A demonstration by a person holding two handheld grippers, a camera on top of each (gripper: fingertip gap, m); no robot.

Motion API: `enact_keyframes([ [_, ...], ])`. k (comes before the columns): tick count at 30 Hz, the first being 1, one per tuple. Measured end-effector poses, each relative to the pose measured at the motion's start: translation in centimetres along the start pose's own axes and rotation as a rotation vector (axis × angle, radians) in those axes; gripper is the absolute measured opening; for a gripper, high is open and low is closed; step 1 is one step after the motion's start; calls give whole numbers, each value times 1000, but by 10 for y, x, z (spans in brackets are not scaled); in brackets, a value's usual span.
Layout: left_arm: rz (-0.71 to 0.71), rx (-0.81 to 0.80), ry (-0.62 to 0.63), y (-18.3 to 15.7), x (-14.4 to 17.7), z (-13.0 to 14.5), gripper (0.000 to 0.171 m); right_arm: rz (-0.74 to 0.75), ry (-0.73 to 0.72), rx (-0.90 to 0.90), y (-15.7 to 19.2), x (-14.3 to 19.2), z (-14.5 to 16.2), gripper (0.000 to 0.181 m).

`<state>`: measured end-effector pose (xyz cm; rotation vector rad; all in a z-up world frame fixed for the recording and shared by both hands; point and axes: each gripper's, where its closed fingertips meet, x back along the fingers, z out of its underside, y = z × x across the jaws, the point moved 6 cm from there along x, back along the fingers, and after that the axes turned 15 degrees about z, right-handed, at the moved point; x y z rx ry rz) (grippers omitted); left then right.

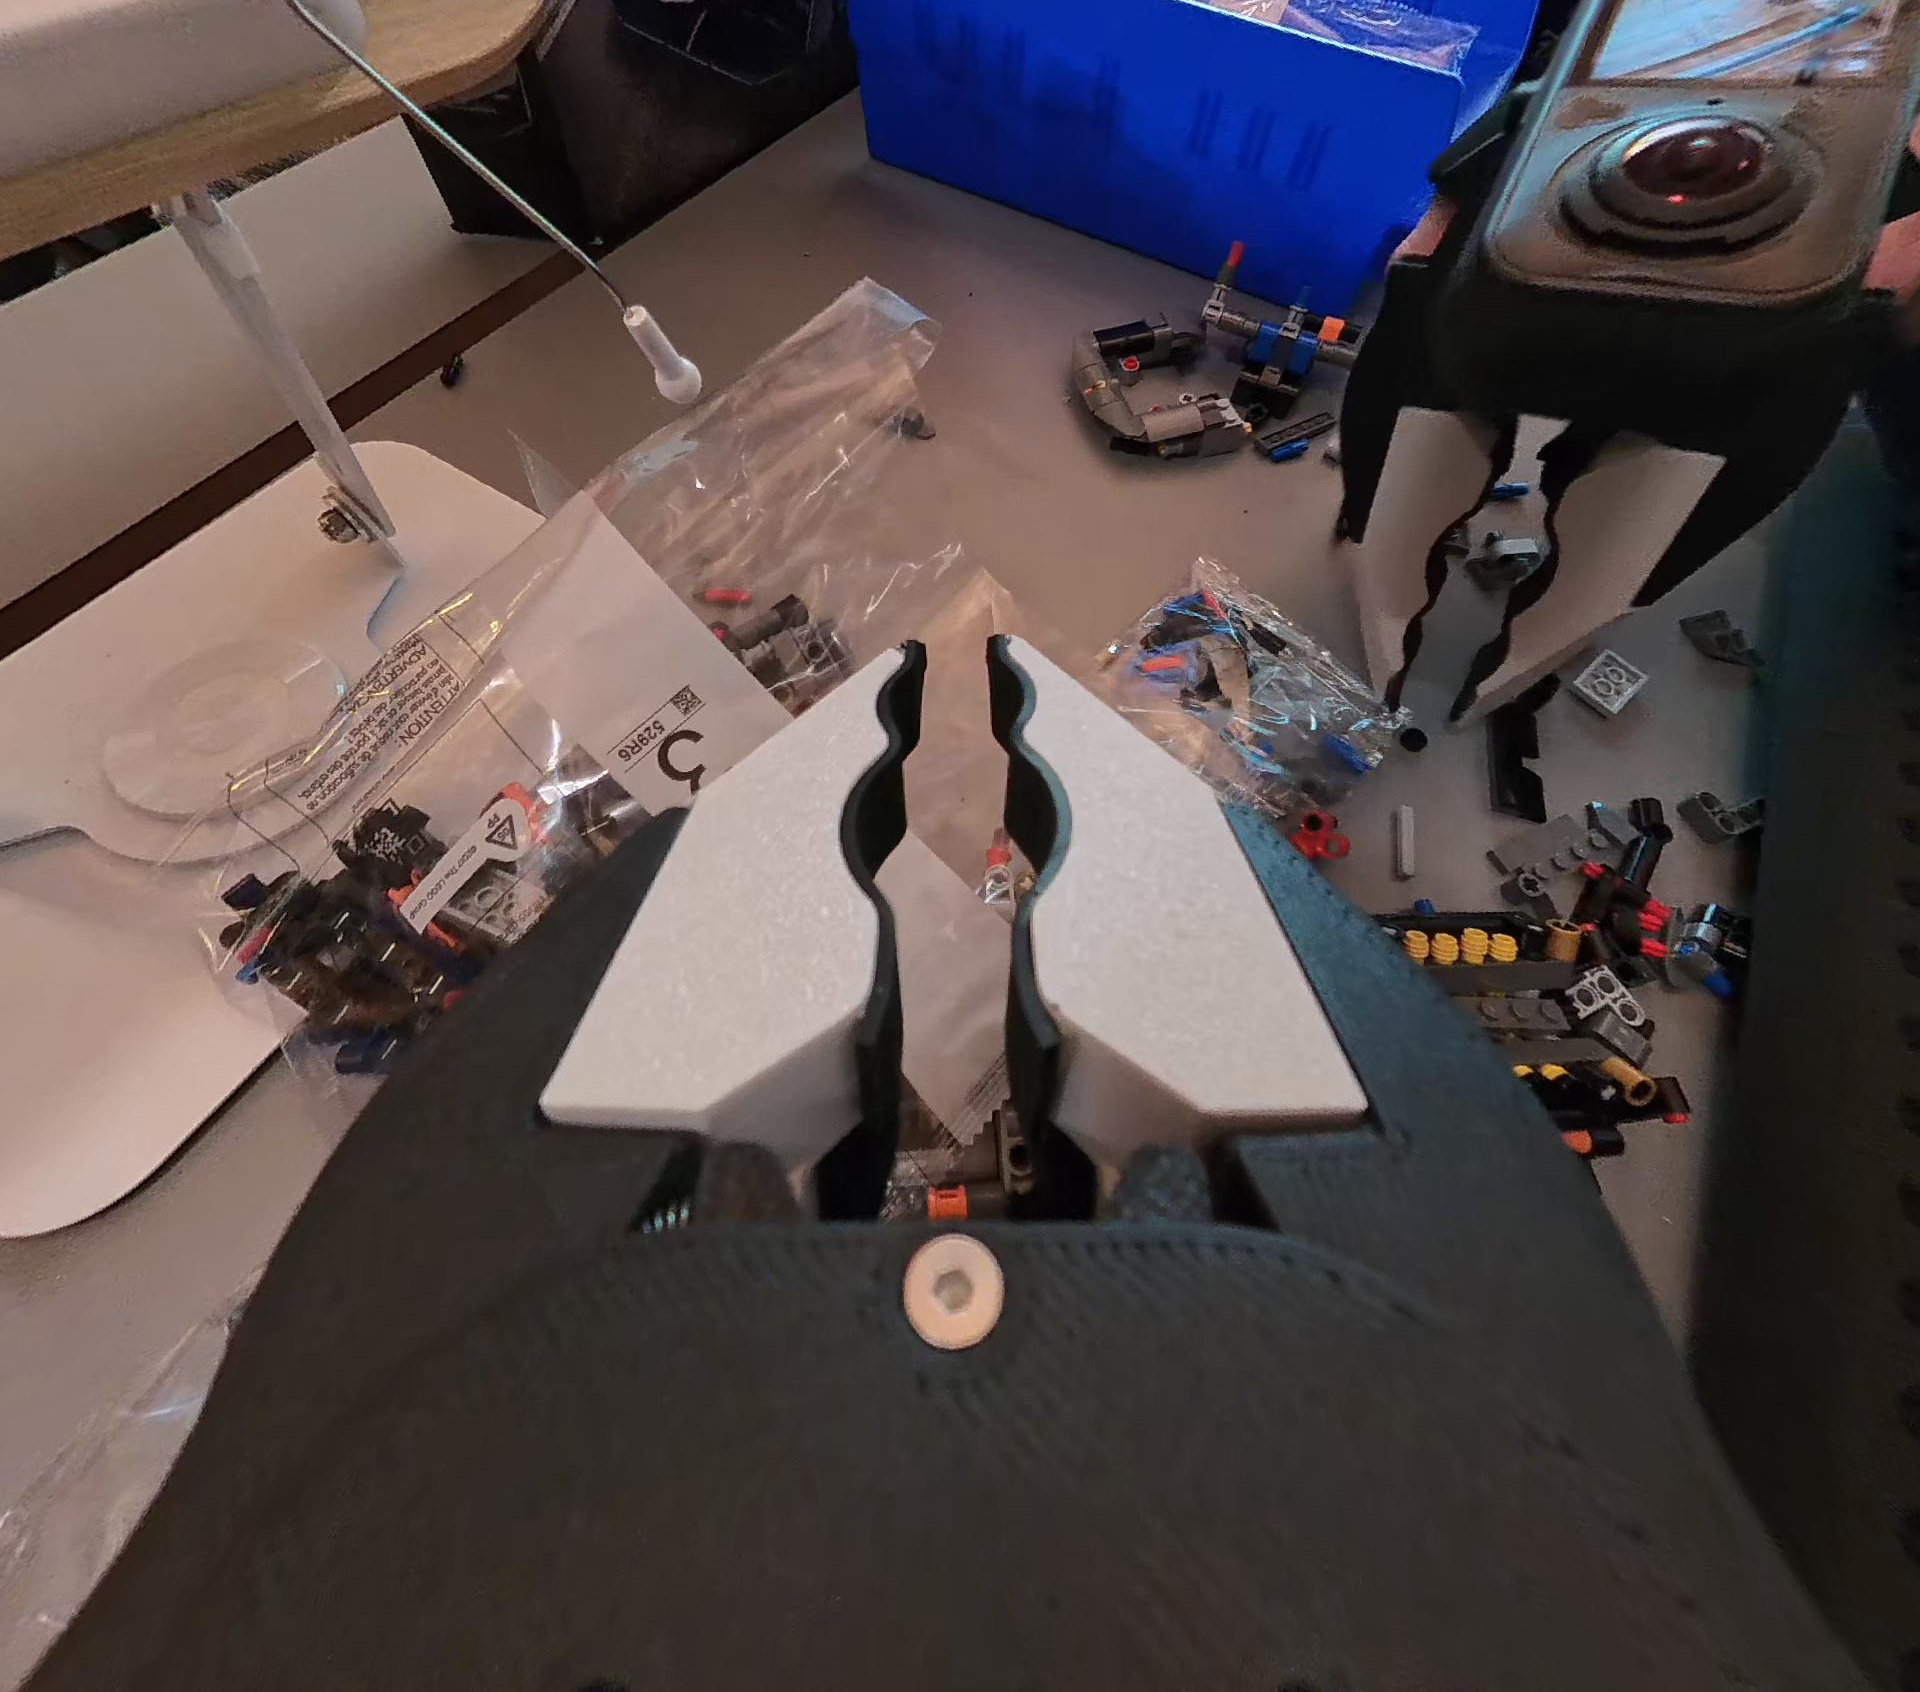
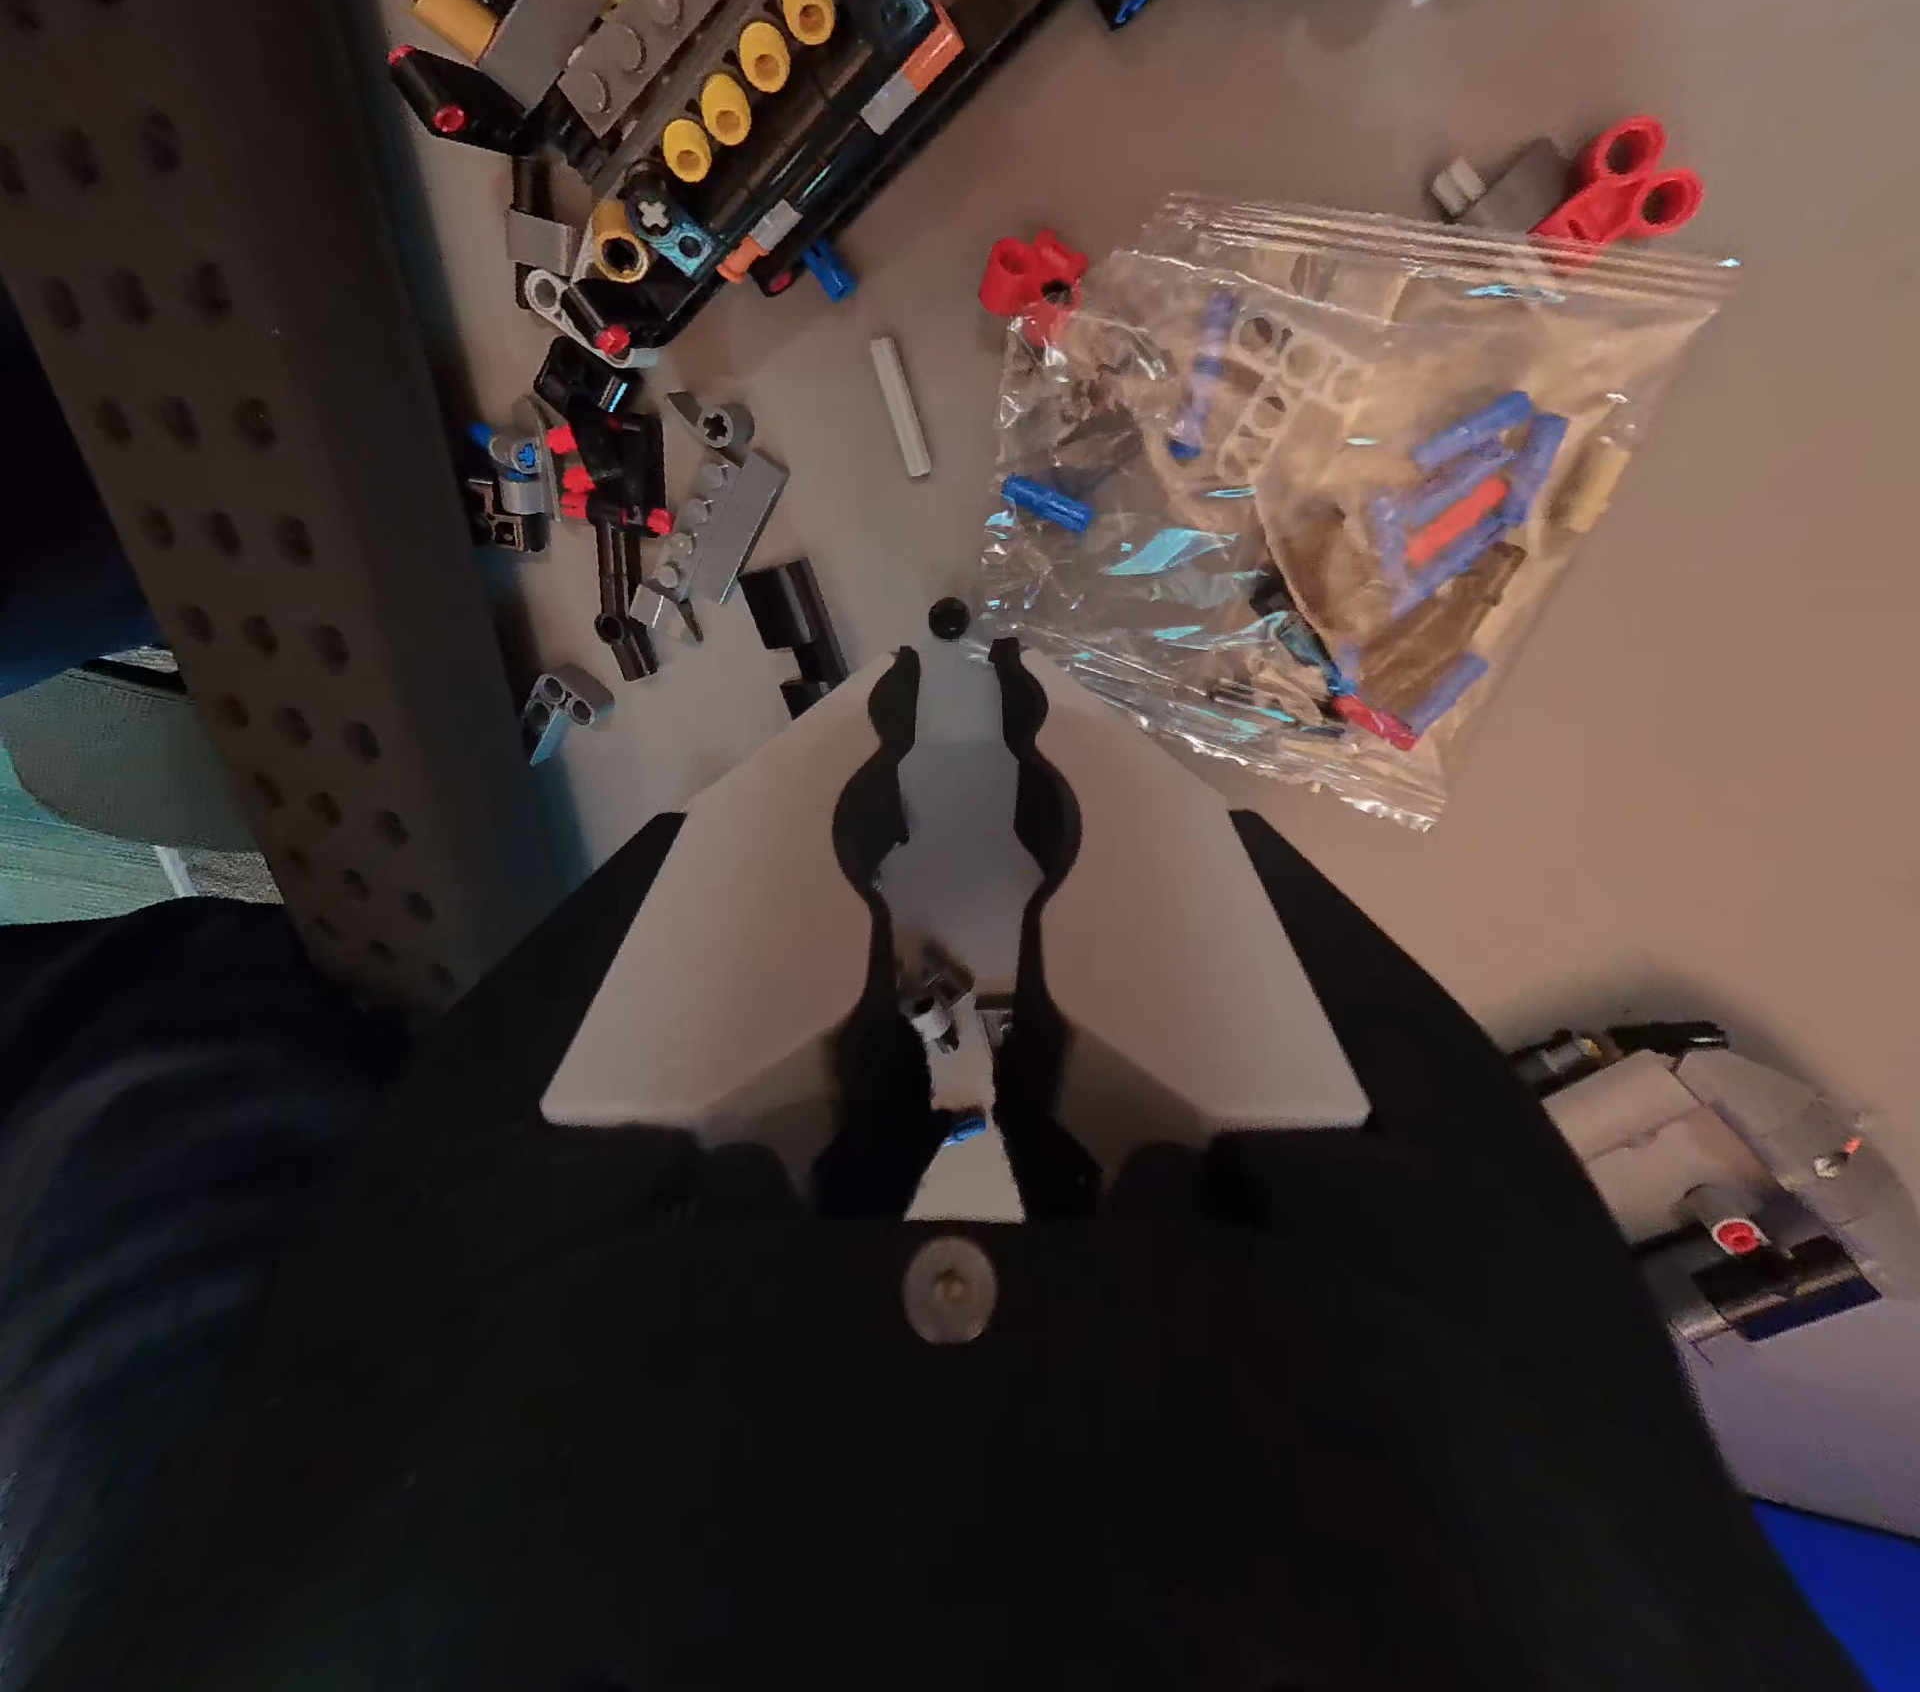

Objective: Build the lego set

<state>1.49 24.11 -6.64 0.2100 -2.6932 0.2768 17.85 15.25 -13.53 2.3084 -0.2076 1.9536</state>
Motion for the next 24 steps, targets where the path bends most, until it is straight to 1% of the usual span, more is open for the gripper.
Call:
enact_keyframes([
  [7, -1, -1, 5, 0, -1, 0, 10, -18, -7, 39, 6, -2, -3, 15],
  [12, -2, 0, 2, 0, 0, 0, 10, 10, -8, 37, 1, -5, -6, 11],
  [15, -2, -2, 2, 0, 0, 0, 10, 71, -24, 31, -4, -1, -7, 23],
  [17, -3, -5, 3, 0, 0, 0, 10, 83, -33, 30, -5, 1, -6, 25],
  [24, -5, -5, 6, 0, 0, 0, 10, 36, -48, 96, 7, -2, -11, 22],
])
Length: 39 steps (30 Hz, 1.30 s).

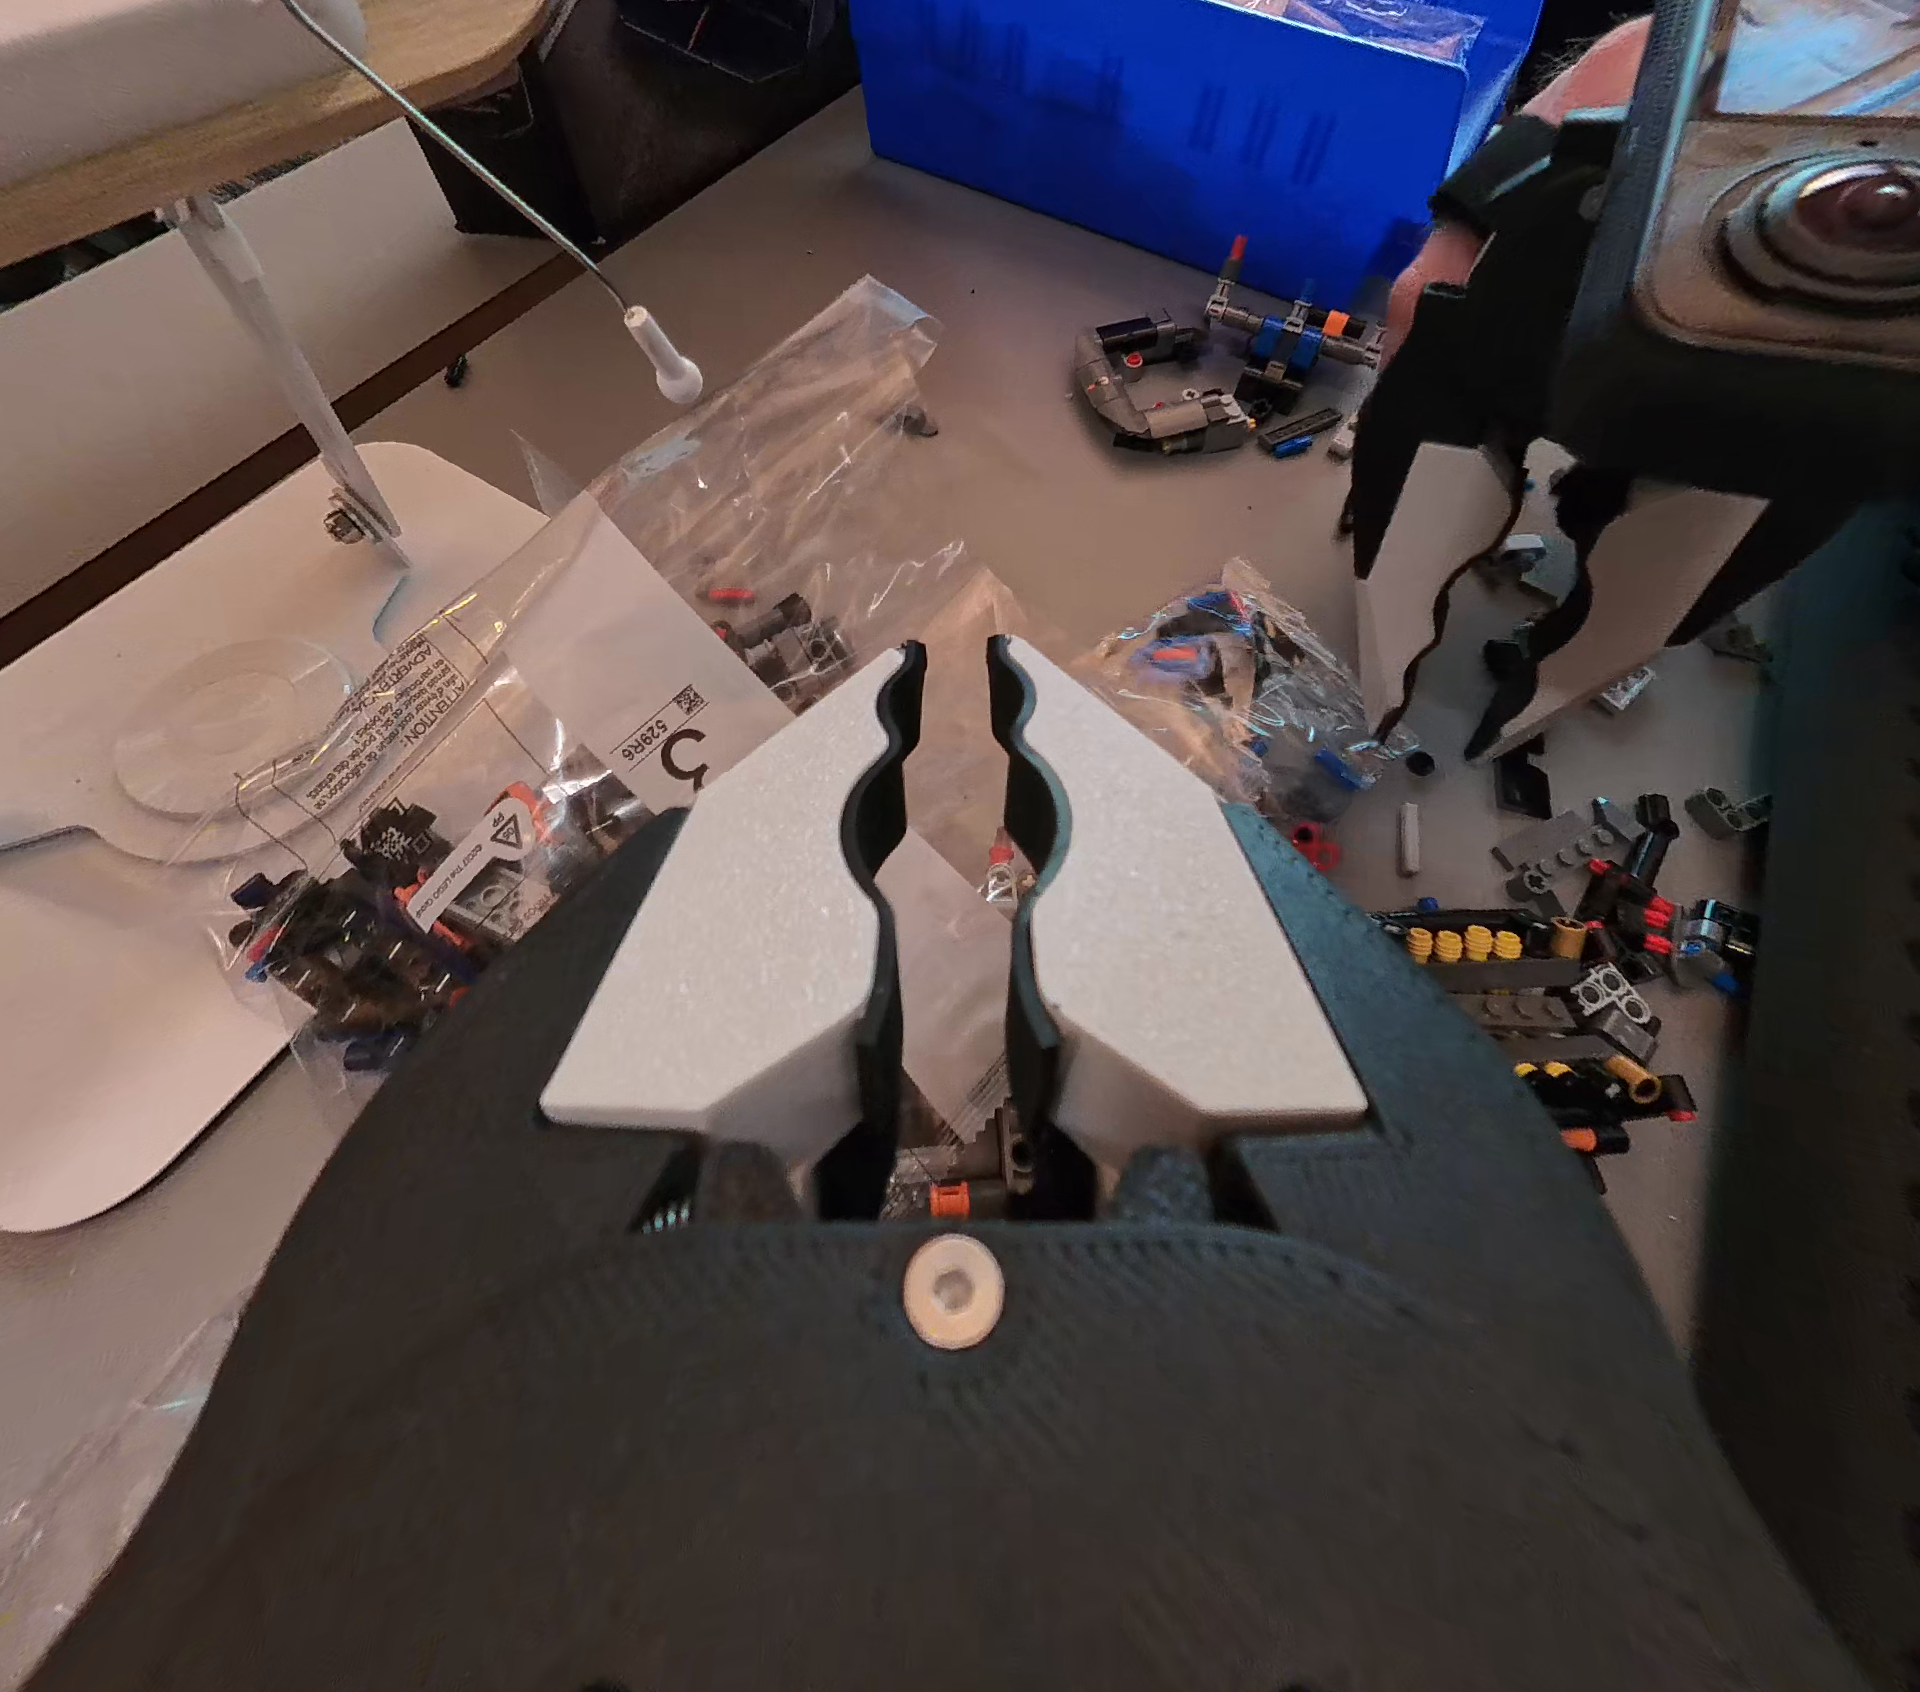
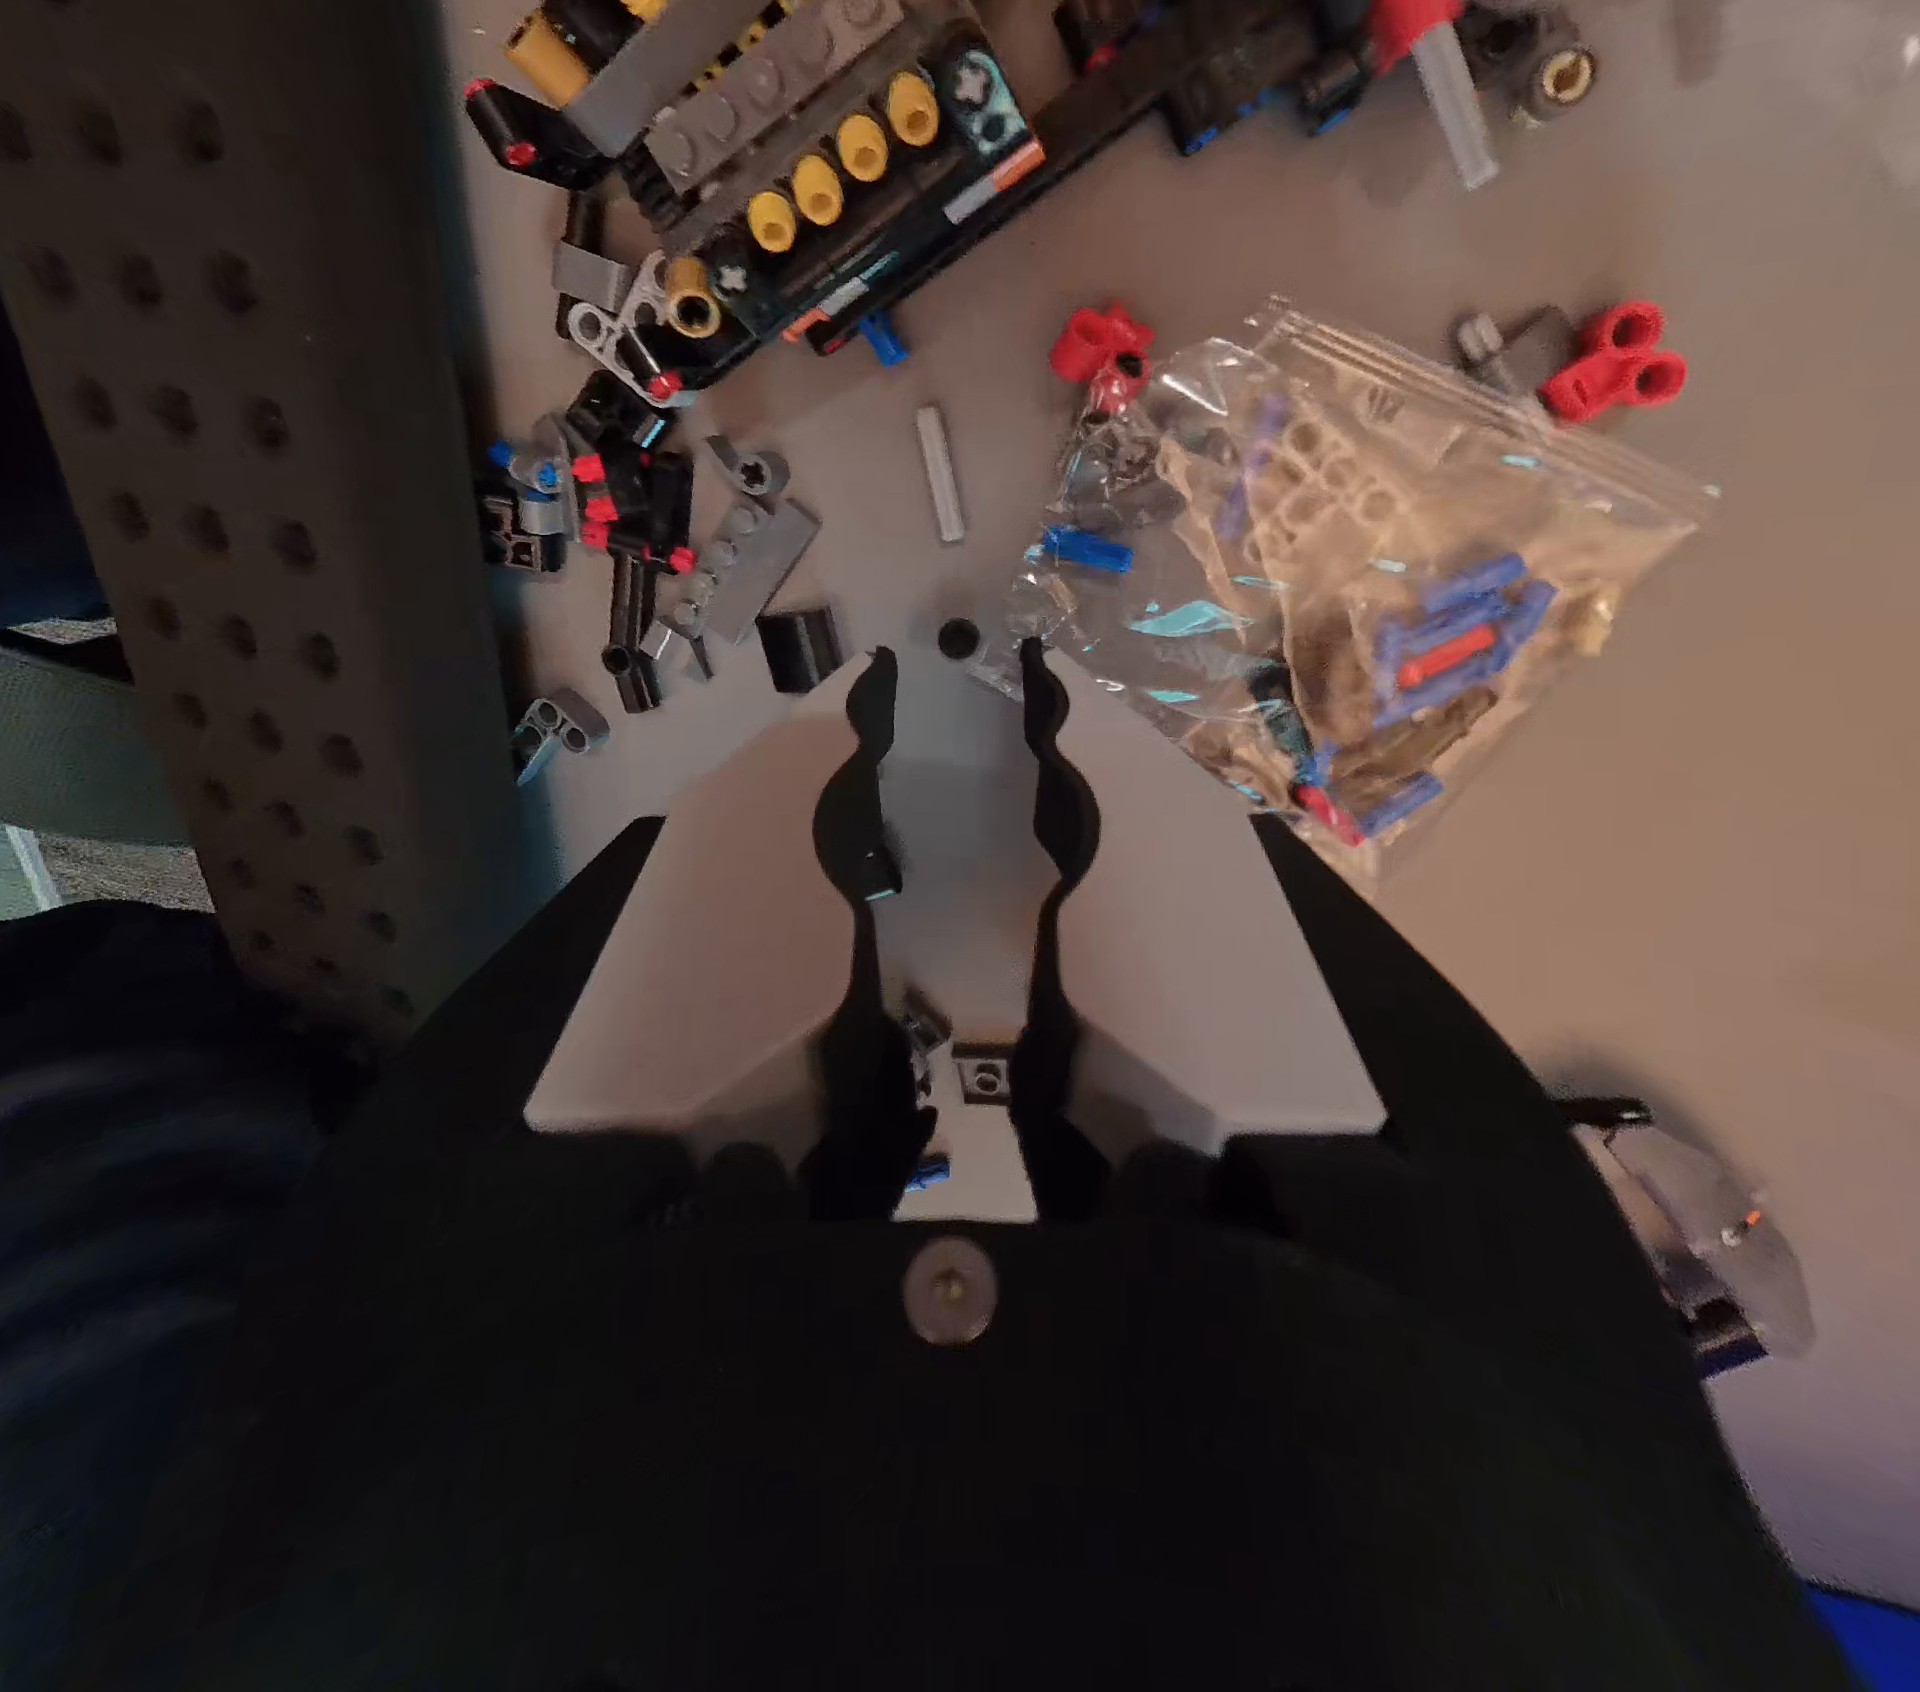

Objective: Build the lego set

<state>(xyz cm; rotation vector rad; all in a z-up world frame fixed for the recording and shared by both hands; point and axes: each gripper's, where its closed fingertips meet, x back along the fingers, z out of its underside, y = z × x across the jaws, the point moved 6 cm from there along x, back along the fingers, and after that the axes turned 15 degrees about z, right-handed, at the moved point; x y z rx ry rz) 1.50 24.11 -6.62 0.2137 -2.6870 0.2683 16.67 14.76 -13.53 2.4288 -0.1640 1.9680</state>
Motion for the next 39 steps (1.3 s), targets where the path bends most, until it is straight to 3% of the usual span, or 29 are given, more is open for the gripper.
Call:
enact_keyframes([
  [14, -1, -4, -1, -1, 1, -1, 10, 109, -12, -31, -14, 5, 3, 27],
  [19, -1, -3, 4, 0, 0, 0, 10, 47, -70, 13, -1, 12, -1, 24],
  [26, -2, -2, 3, 0, 0, 0, 10, 38, -22, 51, 3, -2, -4, 21],
  [39, -2, -4, 0, -1, 1, -1, 10, 28, -29, 63, 3, -6, -6, 2],
])
